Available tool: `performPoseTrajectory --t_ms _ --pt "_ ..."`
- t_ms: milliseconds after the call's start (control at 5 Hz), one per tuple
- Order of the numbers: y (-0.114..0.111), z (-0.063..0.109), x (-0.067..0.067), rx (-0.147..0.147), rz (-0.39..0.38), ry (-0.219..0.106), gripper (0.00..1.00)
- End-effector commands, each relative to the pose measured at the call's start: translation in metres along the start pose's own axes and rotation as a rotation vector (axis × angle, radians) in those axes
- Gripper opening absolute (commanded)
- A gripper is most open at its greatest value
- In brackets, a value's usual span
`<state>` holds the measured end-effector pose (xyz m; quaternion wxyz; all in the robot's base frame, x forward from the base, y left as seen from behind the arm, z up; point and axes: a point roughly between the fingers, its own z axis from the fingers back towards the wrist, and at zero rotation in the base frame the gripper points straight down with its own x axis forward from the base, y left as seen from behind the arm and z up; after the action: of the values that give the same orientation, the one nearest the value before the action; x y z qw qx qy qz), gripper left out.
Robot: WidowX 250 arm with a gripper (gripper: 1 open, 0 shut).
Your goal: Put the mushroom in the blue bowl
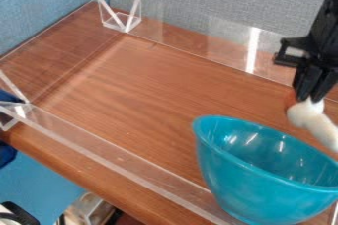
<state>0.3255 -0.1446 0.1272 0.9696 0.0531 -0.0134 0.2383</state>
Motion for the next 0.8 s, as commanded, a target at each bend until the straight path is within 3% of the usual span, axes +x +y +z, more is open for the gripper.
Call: performPoseTrajectory --t_ms 0,200,400,600 --pt "0.007 0.065 -0.015 -0.069 0.108 -0.08 0.0" --pt "0.027 0.068 -0.027 -0.062 0.155 -0.09 0.0" --pt "0.047 0.058 -0.044 -0.047 0.204 -0.09 0.0" --pt "0.06 0.05 -0.075 -0.031 0.217 -0.09 0.0"
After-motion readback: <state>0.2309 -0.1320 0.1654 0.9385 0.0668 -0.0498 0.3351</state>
